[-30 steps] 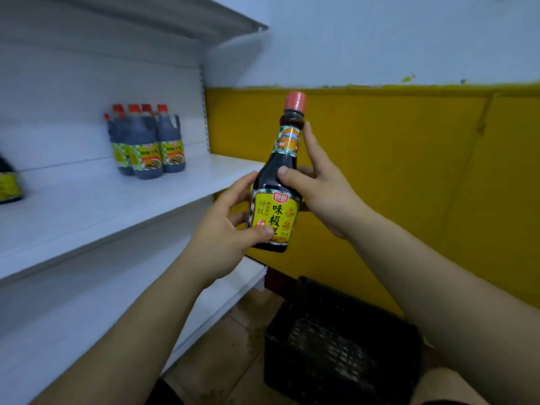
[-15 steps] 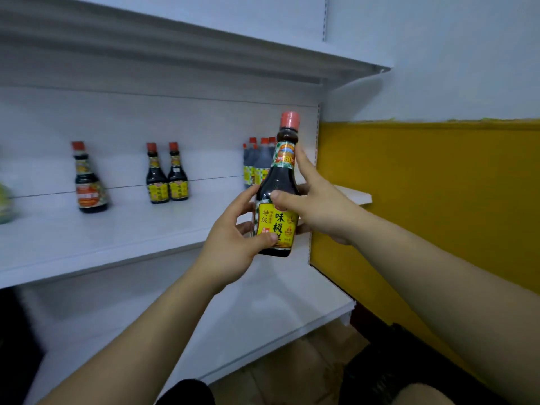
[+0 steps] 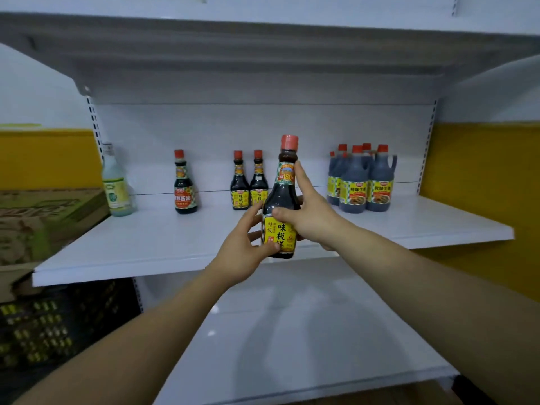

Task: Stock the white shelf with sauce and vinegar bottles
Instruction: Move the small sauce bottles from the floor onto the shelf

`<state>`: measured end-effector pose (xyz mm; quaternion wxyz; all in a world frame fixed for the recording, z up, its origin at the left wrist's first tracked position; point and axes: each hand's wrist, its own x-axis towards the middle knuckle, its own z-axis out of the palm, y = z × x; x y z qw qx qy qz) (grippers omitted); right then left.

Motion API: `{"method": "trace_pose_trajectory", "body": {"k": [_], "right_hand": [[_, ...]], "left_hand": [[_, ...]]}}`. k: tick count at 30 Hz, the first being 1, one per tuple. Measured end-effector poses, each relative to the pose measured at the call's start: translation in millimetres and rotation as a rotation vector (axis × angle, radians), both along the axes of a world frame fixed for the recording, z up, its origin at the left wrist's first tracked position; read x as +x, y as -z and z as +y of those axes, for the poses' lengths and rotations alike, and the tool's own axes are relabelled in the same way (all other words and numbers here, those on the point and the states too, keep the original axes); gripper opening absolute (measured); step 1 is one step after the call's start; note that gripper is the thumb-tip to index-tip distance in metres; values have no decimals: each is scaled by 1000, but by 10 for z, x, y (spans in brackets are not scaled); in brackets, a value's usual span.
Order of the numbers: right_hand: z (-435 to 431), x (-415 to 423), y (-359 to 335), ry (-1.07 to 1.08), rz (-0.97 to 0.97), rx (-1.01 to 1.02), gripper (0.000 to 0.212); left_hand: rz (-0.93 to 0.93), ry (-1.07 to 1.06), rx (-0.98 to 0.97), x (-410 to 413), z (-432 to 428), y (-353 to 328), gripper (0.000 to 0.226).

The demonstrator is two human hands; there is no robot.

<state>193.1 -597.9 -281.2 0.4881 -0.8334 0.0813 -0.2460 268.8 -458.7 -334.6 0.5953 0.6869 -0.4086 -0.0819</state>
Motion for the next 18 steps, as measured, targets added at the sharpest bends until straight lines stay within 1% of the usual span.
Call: {"method": "trace_pose_trajectory", "body": {"k": [2, 5, 8, 10, 14, 18], "right_hand": [[-102, 238, 18, 4, -17, -52, 104], [-311, 542, 76, 14, -27, -96, 101], [-561, 812, 173, 32, -18, -82, 101], [-718, 984, 234, 39, -1, -89, 101], [-973, 1282, 376, 24, 26, -70, 100], [-1163, 1569, 565, 35, 15, -37, 99]], "left_hand": [[-93, -87, 156, 285, -33, 3, 89], [-256, -202, 482, 735, -45, 34, 81], [-329, -221, 785, 1127, -97, 119, 72], [-357, -226, 930, 1338, -183, 182, 70], [-382, -258, 1103, 1553, -422, 275, 74], [-475, -241, 1177, 1583, -557, 435, 73]]}}
